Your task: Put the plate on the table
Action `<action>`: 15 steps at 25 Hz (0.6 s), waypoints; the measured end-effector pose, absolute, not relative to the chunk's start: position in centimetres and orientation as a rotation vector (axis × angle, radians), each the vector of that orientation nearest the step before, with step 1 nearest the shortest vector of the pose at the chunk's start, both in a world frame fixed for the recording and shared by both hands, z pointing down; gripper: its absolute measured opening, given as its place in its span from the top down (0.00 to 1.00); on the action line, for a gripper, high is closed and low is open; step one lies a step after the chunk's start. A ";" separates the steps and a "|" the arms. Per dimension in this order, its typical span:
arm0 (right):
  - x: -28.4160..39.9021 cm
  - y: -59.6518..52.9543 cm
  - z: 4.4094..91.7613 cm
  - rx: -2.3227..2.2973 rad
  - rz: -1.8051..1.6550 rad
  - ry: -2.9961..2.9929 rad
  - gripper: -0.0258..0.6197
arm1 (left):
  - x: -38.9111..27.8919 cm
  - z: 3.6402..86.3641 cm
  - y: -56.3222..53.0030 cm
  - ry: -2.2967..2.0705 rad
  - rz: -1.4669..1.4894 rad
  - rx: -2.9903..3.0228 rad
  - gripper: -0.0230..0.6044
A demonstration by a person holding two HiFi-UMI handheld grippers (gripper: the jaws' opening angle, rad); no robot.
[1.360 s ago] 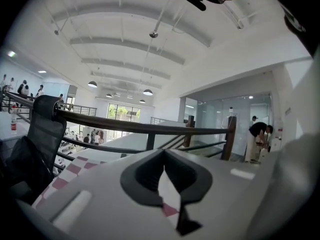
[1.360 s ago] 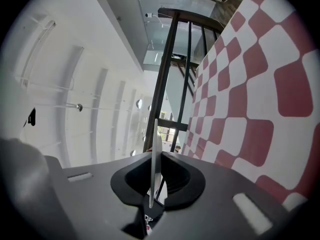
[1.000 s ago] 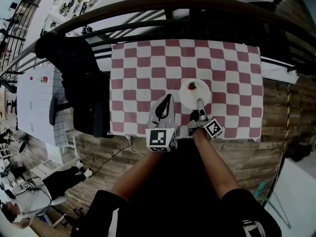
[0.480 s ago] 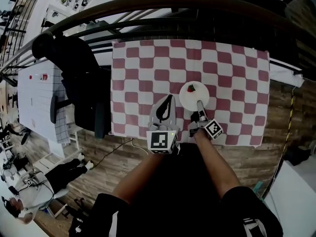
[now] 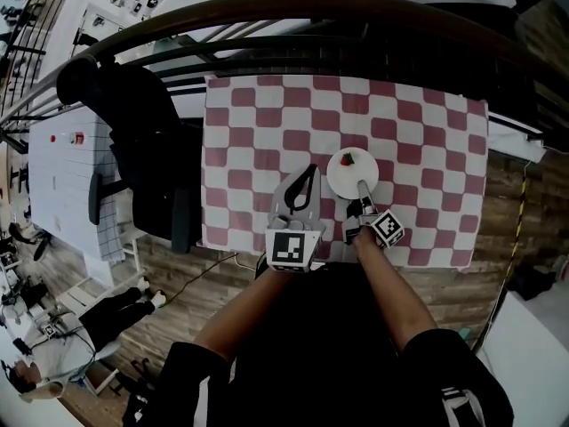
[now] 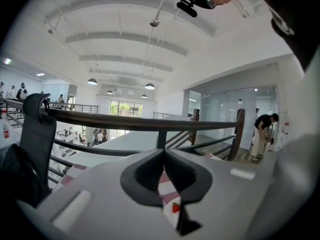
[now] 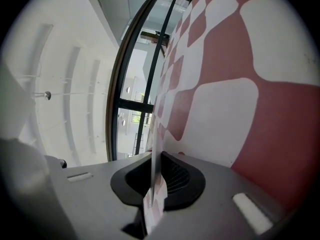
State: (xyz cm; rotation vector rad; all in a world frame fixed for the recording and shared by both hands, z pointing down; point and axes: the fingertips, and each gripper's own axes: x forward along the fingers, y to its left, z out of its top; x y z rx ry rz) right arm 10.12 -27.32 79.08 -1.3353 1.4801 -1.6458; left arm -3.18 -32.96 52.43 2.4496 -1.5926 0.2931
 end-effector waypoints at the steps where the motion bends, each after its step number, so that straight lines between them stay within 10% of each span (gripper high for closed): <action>1: 10.0 -27.4 79.2 -1.348 -1.651 1.480 0.93 | -3.6 52.4 -33.2 -1.584 0.298 2.453 0.95; 15: 10.1 -27.3 80.2 -1.384 -1.757 1.403 0.93 | -3.9 51.6 -33.5 -1.477 0.294 2.532 0.95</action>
